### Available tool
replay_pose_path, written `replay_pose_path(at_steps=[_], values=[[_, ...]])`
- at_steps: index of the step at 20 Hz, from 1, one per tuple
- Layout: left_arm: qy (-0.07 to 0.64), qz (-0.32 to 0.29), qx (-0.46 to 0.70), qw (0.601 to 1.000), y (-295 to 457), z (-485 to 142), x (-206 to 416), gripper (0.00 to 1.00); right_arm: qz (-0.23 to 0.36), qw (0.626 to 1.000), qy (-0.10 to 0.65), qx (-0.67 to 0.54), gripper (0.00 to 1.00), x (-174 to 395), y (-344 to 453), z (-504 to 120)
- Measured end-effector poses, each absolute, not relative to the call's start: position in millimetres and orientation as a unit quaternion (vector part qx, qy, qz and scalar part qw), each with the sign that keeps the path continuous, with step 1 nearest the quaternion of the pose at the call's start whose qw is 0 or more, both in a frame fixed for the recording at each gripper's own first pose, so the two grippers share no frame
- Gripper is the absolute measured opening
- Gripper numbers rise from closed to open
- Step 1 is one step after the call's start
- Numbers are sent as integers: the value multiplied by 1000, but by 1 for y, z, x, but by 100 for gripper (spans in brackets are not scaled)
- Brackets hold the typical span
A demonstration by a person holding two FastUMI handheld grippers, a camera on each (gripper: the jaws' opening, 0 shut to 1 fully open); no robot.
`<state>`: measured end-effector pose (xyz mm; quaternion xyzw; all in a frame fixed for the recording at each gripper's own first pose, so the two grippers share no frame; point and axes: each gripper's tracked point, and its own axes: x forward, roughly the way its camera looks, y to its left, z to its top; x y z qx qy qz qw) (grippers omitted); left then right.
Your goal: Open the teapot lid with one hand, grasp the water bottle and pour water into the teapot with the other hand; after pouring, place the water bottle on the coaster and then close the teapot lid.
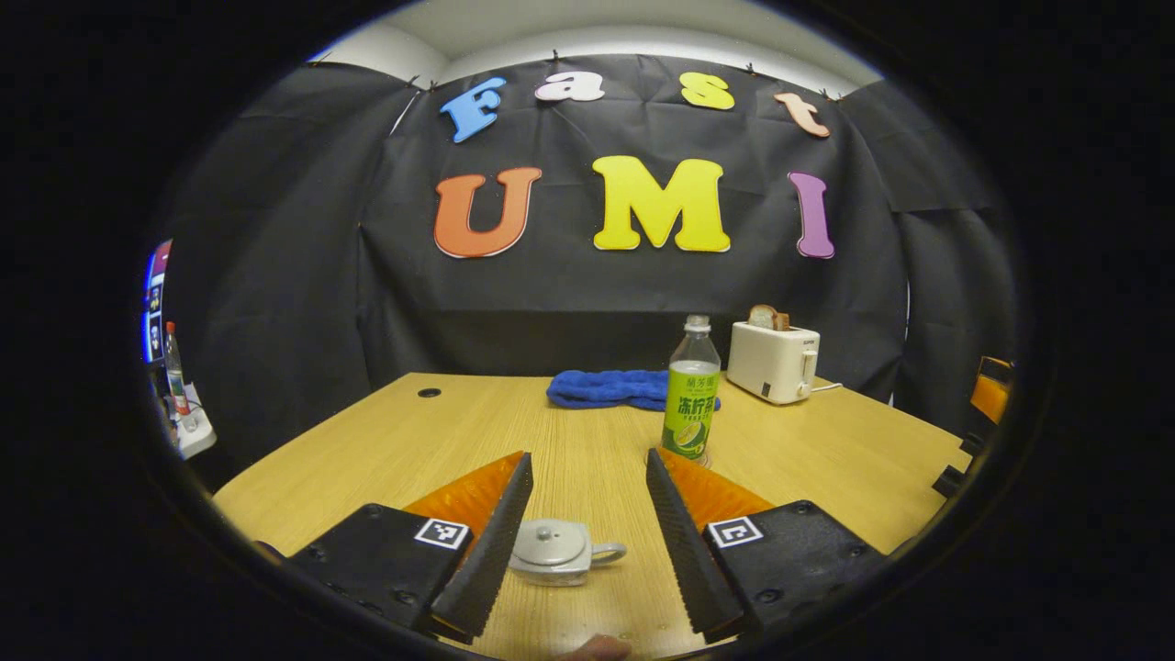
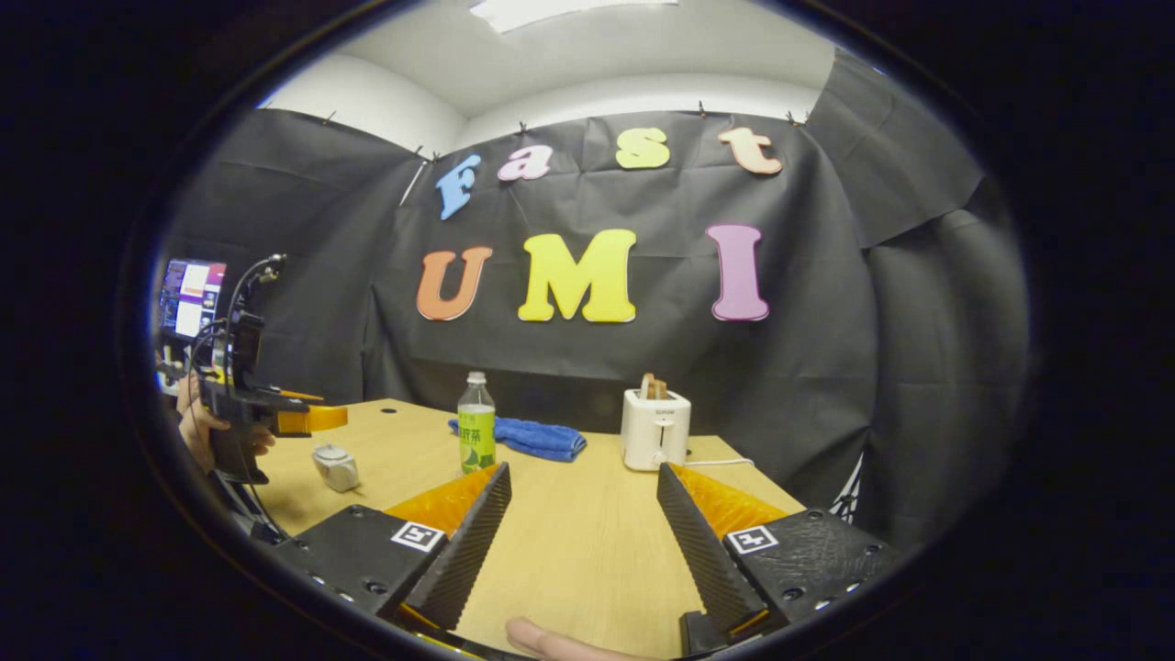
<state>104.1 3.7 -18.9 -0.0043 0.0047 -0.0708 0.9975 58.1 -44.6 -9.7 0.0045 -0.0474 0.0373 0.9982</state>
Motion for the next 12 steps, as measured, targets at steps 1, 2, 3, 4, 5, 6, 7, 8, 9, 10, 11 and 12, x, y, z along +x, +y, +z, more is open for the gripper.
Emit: replay_pose_path(at_steps=[1,2,3,4,5,6,7,8,9,10,11,12], values=[[-2,-64,-1,998,3,-8,95,83,37,998,-50,7,95,55,-44,-6],[-6,-60,-1,998,1,3,86,86,38,998,-53,11,98,51,-44,-1],[-9,-56,-4,998,-1,13,76,90,39,998,-56,15,98,45,-43,4],[-17,-57,-11,998,-4,24,66,98,41,997,-60,18,98,38,-41,10],[-20,-61,-19,998,-8,34,54,99,41,997,-63,17,95,32,-41,15],[-27,-61,-26,997,-9,42,43,99,38,997,-64,14,98,26,-40,21],[-29,-60,-32,997,-9,49,33,99,32,998,-62,11,97,21,-42,23],[-34,-59,-33,997,-8,55,20,99,29,997,-64,11,95,14,-41,28],[-46,-54,-34,997,-5,63,9,99,25,998,-63,13,95,6,-38,34],[-55,-51,-38,996,-3,70,-2,99,16,998,-56,10,98,0,-40,34],[-57,-49,-40,996,-3,70,-11,99,4,999,-48,9,95,-4,-43,34],[-56,-48,-41,996,-4,67,-18,99,-9,999,-38,8,94,-9,-46,33]])
